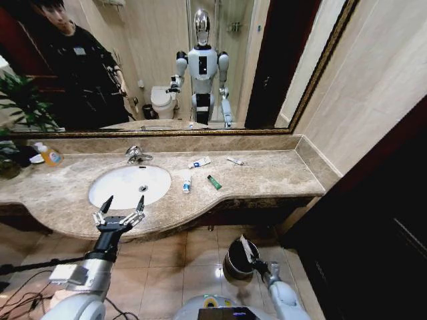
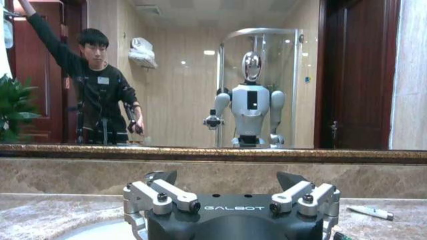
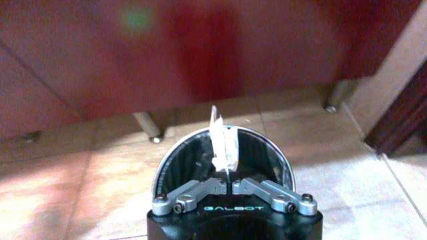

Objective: Pick up the trash from the sink and place it in the trash bin.

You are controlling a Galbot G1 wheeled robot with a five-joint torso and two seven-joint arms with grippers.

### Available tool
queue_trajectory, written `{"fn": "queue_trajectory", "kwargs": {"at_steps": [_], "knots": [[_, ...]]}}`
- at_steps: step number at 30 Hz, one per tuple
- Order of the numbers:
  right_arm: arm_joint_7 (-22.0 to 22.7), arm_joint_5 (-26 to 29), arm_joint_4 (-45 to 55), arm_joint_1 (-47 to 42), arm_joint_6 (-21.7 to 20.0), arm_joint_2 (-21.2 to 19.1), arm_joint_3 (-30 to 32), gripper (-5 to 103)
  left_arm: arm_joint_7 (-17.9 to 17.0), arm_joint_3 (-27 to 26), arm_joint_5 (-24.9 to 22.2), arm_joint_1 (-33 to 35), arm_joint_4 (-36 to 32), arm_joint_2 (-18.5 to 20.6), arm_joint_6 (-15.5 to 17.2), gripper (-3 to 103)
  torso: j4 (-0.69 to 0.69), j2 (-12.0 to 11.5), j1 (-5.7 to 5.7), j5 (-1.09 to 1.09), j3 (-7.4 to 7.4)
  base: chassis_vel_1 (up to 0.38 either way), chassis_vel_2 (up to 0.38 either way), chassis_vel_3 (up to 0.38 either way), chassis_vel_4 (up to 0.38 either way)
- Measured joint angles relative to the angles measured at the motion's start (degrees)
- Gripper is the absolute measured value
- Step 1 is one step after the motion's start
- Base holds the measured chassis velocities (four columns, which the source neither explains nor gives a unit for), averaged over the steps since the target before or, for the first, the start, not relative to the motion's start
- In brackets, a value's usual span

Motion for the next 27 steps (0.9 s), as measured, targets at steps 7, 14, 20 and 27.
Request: {"fn": "queue_trajectory", "kwargs": {"at_steps": [7, 14, 20, 27], "knots": [[4.24, 0.40, -3.91, 3.13, 0.31, 1.21, -0.17, 0, 0.00, 0.00, 0.00, 0.00, 0.00, 0.00, 0.00, 100, 0.00, 0.00, 0.00, 0.00, 0.00, 0.000, 0.000, 0.000, 0.000], [5.58, 0.24, -4.06, 3.44, 0.62, 1.30, -0.28, 21, 0.00, 0.00, 0.00, 0.00, 0.00, 0.00, 0.00, 100, 0.00, 0.00, 0.00, 0.00, 0.00, 0.000, 0.000, 0.000, 0.000], [5.80, 0.61, -3.05, 2.89, 0.69, 0.70, -0.22, 43, 0.00, 0.00, 0.00, 0.00, 0.00, 0.00, 0.00, 100, 0.00, 0.00, 0.00, 0.00, 0.00, 0.000, 0.000, 0.000, 0.000], [5.80, 0.98, -2.18, 2.27, 0.76, 0.53, -0.22, 70, 0.00, 0.00, 0.00, 0.00, 0.00, 0.00, 0.00, 100, 0.00, 0.00, 0.00, 0.00, 0.00, 0.000, 0.000, 0.000, 0.000]]}}
